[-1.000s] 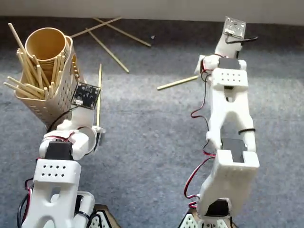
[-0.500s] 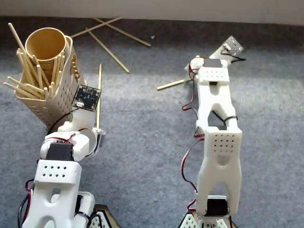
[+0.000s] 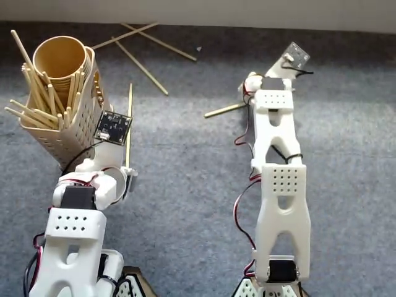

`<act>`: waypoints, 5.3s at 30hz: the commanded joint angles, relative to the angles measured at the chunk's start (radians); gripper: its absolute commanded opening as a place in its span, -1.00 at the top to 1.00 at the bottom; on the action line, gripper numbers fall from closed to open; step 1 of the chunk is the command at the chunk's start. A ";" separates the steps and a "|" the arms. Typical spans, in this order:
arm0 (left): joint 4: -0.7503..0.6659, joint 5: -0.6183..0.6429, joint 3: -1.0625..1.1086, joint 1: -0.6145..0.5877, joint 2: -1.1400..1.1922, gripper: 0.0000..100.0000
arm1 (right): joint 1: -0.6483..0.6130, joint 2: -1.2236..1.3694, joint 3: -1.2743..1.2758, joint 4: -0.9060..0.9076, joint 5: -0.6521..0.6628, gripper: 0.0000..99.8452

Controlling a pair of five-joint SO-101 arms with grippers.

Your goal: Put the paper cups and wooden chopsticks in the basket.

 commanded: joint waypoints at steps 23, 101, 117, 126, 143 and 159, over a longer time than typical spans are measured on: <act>-0.012 0.011 -0.002 0.007 -0.002 0.61 | -0.225 -0.082 -0.340 0.691 0.448 0.99; 0.270 0.114 -1.337 -0.047 1.529 0.60 | 0.058 -2.979 2.767 -0.096 0.911 0.96; 0.353 0.084 -1.340 0.070 1.484 0.99 | 0.058 -2.979 2.772 -0.104 0.910 0.96; 0.554 0.229 -1.330 0.222 1.233 0.99 | 0.053 -2.979 2.772 -0.104 0.908 0.96; 0.666 0.233 -1.339 0.426 1.419 0.64 | 0.053 -2.979 2.773 -0.104 0.908 0.96; 0.657 0.186 -1.544 0.364 1.596 0.66 | 0.051 -2.979 2.773 -0.105 0.908 0.96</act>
